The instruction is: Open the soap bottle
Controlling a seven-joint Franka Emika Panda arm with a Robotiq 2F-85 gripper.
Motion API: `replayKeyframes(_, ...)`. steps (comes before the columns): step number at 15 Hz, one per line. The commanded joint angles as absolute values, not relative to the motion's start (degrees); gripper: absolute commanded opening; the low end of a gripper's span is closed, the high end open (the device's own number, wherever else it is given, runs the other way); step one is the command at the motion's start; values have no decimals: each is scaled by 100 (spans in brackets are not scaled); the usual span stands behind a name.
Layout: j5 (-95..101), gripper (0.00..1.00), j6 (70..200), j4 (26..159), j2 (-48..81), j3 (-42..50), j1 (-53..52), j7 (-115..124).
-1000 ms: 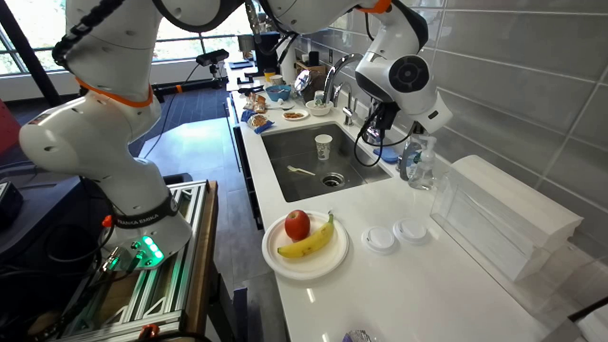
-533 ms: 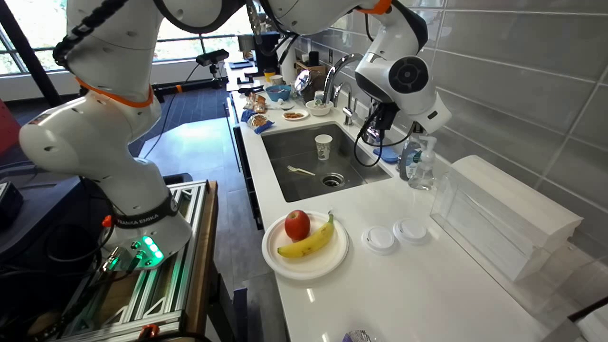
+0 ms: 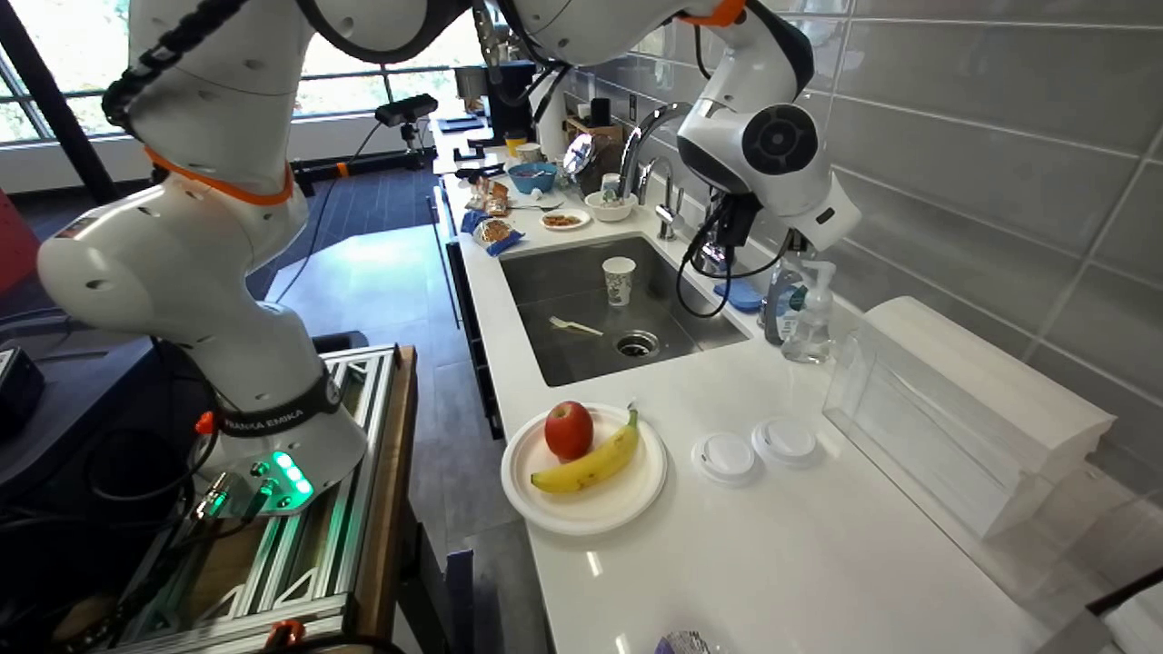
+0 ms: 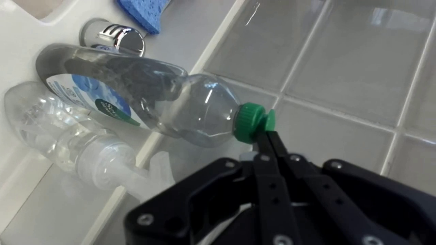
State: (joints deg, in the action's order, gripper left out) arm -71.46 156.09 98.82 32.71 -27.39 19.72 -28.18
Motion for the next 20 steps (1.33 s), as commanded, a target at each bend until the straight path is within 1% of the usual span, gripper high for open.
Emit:
replayKeyframes(1,-6944,1,15626,9859,3172,-2686,1863,-2684)
replayKeyframes(9,-6126,1,15667,9893,3030,-2402,1666,-2086)
replayKeyframes(10,-6318,1,15467,9842,2911,-1827,1206,-2079)
replayKeyframes(11,-6243,1,15468,9821,2892,-1711,1111,-1979)
replayKeyframes(12,-5906,1,15634,9829,2944,-1945,1291,-1791)
replayKeyframes(13,-6030,1,15469,9791,2855,-1424,854,-1751)
replayKeyframes(14,-5937,1,15489,9779,2844,-1340,765,-1622)
replayKeyframes(15,-5738,1,15603,9784,2870,-1507,884,-1474)
replayKeyframes(16,-5804,1,15520,9764,2828,-1148,584,-1397)
replayKeyframes(17,-5771,22,15537,9786,2800,-1080,522,-1155)
replayKeyframes(19,-5799,35,15496,9850,2683,-904,441,-793)
replayKeyframes(20,-5885,44,15506,9868,2626,-1012,572,-704)
